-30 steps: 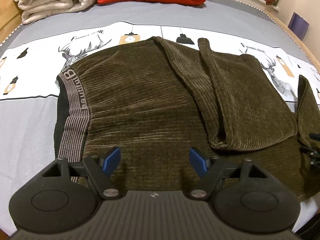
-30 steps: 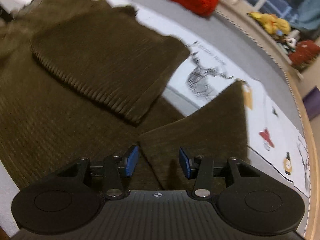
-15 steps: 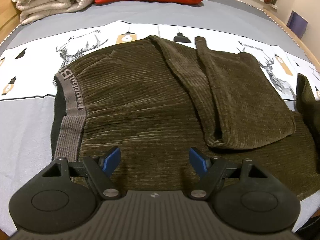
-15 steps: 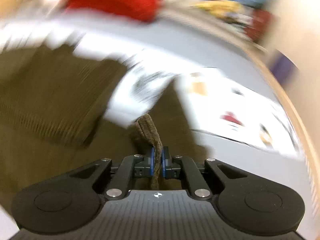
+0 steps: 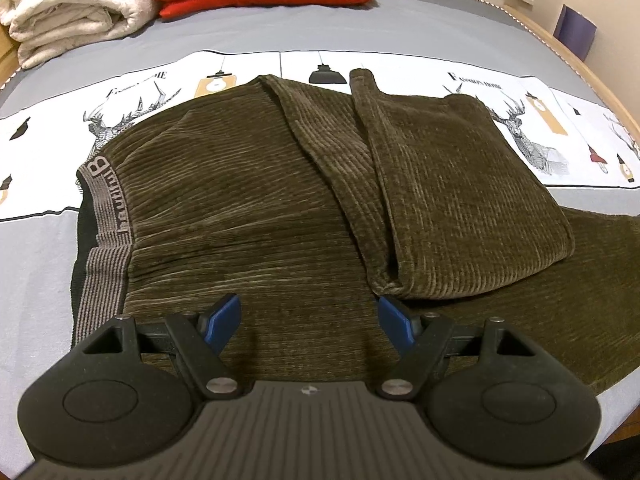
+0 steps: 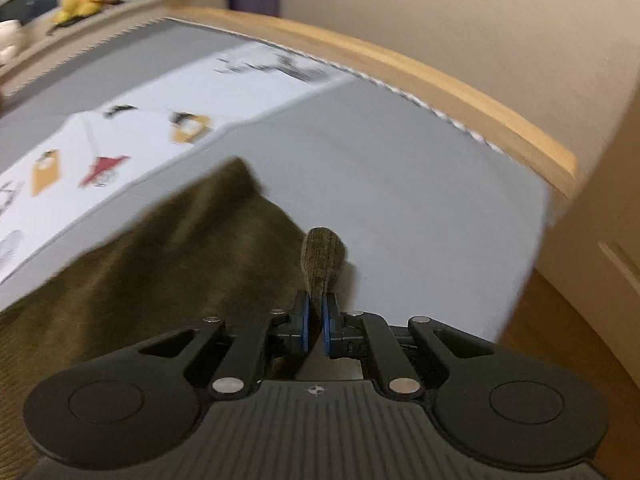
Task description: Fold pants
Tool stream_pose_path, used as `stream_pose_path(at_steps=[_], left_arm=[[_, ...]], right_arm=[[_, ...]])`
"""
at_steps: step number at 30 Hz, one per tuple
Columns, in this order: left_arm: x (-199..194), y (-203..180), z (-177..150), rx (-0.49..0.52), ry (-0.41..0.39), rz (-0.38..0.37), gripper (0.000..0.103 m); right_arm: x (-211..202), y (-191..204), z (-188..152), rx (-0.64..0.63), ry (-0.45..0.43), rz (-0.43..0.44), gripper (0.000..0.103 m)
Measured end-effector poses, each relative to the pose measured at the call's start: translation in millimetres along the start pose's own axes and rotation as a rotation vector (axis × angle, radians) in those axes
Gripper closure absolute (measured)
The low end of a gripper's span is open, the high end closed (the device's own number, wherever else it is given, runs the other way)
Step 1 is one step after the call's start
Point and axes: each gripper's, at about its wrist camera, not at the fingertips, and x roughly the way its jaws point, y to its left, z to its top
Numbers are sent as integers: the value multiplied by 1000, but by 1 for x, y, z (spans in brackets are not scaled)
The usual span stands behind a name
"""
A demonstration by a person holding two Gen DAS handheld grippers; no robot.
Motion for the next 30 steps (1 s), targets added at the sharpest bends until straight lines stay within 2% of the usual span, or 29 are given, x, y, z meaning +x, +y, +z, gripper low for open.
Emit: stream_pose_path(at_steps=[3,5,7,10,15,16,17,18,19,20,22,25,27,29,30], left_arm=[[2,-4,0,15,4,-2,23],[2,-5,-1,18,5,-3,23],[2,-4,-1,15,8,-8,23],[2,1,-2,2,14,-25,23],[6,7,-9,-7,55,-73,24],[10,5,-14,15,82,-76,26],[16,2,-20,44,122,-82,32],[25,-1,-29,79,188,-77,41],[34,-3,-36,103,244,-67,45],[39,-5,-42,130,277,-57,49],[35,-10,-43,176,249,-49,49],[16,-6,-32,134,145,-94,49],[3,-6,-23,112,69,-104,49],[-6,-7,-16,97,9,-108,49],[-8,-9,-12,93,-8,-108,49]], right_arm=[[7,-8,-10,78,51,0,97],[5,-9,-13,78,35,-10,97],[14,-3,-9,48,7,-86,100],[18,-10,-9,95,15,-84,100],[1,11,-9,-6,-26,-121,98],[-9,19,-10,-43,-61,-154,94],[-18,25,-9,-61,-95,-174,88],[-29,32,-9,-73,-139,-180,83],[-40,39,-9,-81,-181,-172,72],[-49,47,-9,-88,-215,-157,68],[-65,63,-9,-93,-266,-82,67],[-82,94,-9,-98,-314,115,65],[-88,121,-10,-131,-297,289,60],[-88,158,-13,-174,-234,465,59],[-88,174,-14,-192,-207,527,59]])
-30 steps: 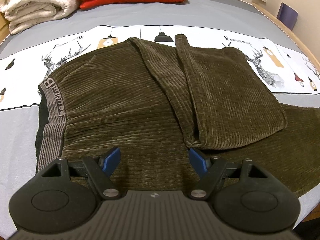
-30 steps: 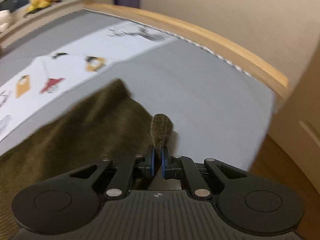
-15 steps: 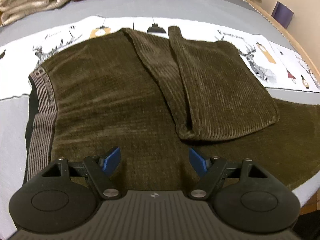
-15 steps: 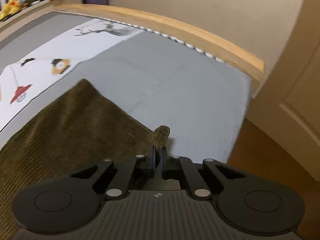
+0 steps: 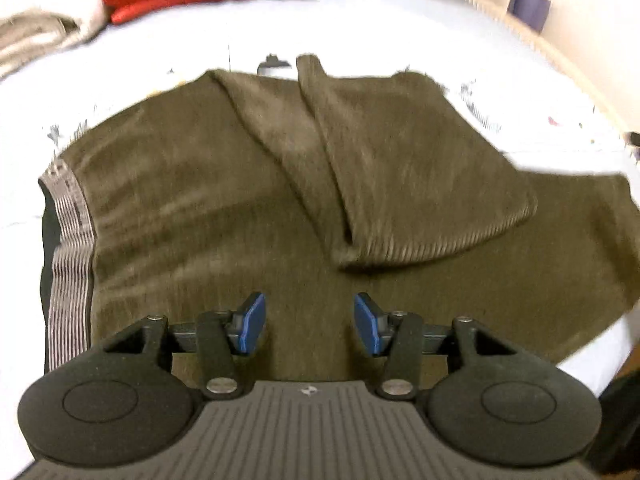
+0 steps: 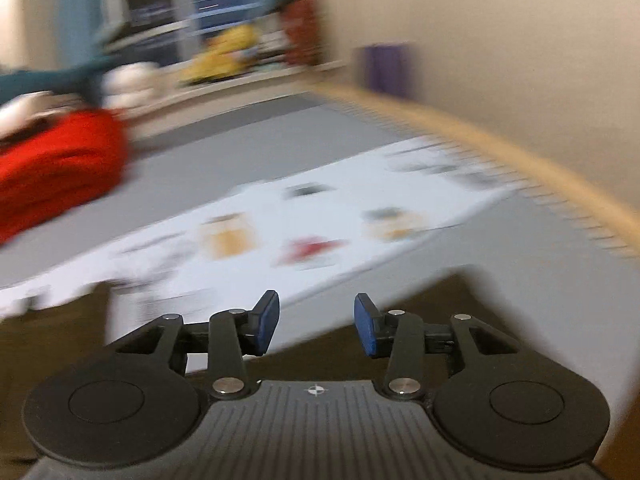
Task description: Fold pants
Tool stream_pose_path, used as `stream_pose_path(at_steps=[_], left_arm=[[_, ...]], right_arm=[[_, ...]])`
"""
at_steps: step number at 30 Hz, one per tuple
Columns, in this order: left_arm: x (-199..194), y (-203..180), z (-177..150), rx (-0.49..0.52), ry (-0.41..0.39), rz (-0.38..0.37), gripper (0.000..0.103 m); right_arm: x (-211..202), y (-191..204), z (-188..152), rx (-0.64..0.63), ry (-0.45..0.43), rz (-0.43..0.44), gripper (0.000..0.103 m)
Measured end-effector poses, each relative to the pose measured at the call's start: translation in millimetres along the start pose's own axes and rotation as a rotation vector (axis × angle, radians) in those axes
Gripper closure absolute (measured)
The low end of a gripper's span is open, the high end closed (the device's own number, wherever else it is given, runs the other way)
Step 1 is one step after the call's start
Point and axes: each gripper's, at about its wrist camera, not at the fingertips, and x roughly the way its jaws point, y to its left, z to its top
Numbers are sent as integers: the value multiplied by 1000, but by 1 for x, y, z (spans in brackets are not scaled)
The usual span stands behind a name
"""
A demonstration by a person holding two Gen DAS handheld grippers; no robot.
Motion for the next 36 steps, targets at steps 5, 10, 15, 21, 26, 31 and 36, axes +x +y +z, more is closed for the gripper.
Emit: stream_pose_path(at_steps=[5,10,15,21,26,31,36], left_arm=[[1,-11,10,15,-48,13,49],[4,-16,15,22,-54,24,51],[10,-16,21,2,-53,9,51],[20,-21,26,5,-39,-4,51],[27,-19,31,-1,-28,-4,51],[30,-14,40,-29,-32,-9,51],[26,-6,47,-45,-53,-13,51]], right_arm=[[47,73,0,-39,120,217,60],[100,120,4,-51,214,303,60],[160,136,7,19,281,332,60],[232,149,-14,80,378,335,59],[250,158,-8,106,349,361,68],[245,163,-2,72,321,382,93],[208,157,31,93,212,513,94]])
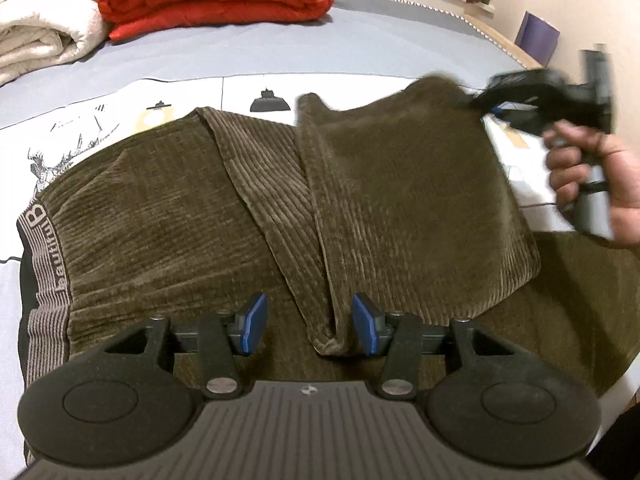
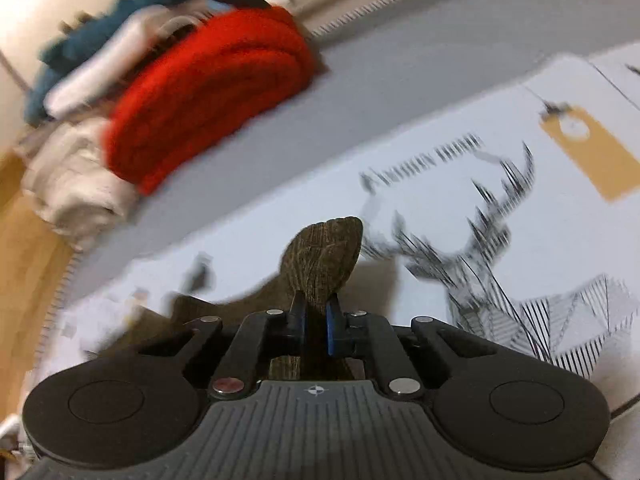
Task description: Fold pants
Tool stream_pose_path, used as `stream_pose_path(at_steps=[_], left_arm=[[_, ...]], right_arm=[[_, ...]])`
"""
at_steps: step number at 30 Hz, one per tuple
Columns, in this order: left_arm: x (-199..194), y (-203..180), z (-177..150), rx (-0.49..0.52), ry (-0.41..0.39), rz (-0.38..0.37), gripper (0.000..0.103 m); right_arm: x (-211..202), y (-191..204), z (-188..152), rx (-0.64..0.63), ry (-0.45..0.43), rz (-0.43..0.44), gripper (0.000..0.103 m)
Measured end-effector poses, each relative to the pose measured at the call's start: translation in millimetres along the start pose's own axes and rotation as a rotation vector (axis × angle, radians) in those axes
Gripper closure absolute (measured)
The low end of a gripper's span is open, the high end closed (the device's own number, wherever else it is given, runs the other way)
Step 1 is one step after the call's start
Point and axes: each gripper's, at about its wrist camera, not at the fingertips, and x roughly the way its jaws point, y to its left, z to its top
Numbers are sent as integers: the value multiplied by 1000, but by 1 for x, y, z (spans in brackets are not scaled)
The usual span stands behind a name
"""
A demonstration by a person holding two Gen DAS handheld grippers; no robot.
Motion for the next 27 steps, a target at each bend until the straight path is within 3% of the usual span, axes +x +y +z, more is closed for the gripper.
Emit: stream_pose_path(at_steps=[4,6,8,10,12,15,20,27], left_arm=[[-1,7,5,-17,-9,-10,51],[1,11,9,-43,-12,-12,51],[3,11,15,-65,-21,-19,51],[9,6,22,-64,-24,-37,51],[16,-2,27,-49,-23,-55,51],[29,-14,32,-23,-16,-79,51],[54,-22,39,11,-14,-86,50],[88,-17,53,-7,-20,-92,41]], right_arm=[[-63,-21,29,131,-238,-13,95],[-106,-48,33,246,-462,-210,95],[-131,-82,32,369,-562,-411,95],[-139,-120,26,443,-545,-547,94],[-137,-153,17,489,-474,-593,93],[-127,-184,6,555,-382,-568,89],[-131,-202,8,577,-366,-532,66],[-133,-228,5,708,-390,-455,64]])
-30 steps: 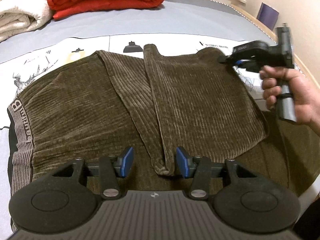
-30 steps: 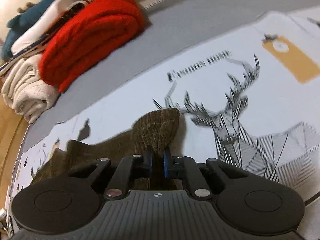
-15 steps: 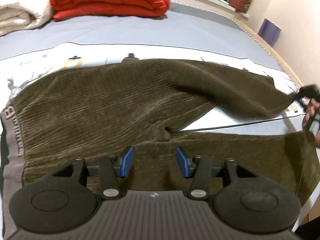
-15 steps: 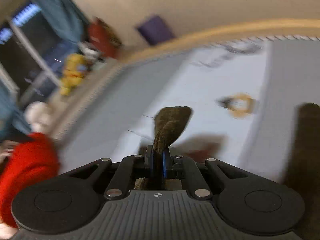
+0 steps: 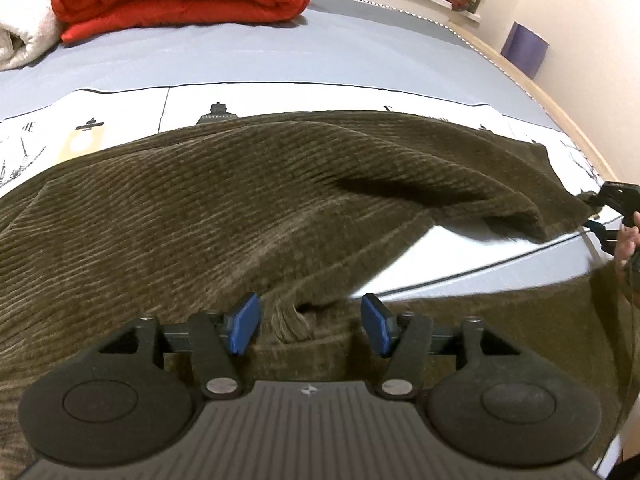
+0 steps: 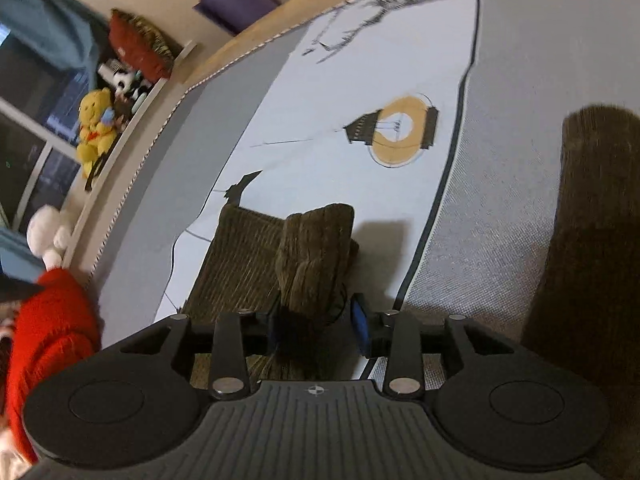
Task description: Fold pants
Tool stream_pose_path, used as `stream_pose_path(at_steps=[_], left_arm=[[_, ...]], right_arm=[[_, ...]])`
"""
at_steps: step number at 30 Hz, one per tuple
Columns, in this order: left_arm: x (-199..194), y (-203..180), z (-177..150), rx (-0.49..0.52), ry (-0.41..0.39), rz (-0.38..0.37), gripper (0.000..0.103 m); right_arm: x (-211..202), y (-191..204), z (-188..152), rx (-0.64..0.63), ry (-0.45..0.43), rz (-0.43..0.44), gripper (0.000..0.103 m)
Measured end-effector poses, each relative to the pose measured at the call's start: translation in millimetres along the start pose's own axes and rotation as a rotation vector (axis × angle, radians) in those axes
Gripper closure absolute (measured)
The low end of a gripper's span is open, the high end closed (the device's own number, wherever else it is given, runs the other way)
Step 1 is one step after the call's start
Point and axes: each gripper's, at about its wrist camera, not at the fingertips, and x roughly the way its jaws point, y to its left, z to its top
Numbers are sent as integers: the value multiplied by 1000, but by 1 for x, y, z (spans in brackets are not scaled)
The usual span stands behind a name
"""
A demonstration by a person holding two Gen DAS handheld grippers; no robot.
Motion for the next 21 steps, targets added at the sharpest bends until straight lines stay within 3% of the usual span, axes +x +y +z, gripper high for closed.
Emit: stream_pose_path(at_steps=[6,7,9,10,13,17,19,21], left_arm=[[14,0,4,31,41,18,42],[16,-2,3,49,47,24,45],[20,-5,0,93,64,77,75],[21,-4,0,118,68,102,75],[13,3,1,96,58,70,83],[-3,8,-1,147,91,26,86],[-7,9,-8,226,130,19,86],[-4,10,-20,289,189,0,86]], right_arm=[[2,6,6,-4,-16,31,64],[1,7,7,-9,-23,32,66],[0,11,7,-27,-41,35,85],[-1,13,8,-39,-52,35,89],[-10,25,11,-89,-104,38,92],[-39,53,17,-203,-241,18,94],[-53,58,19,-272,-340,-60,94],[-46,38,24,-249,-354,-244,94]])
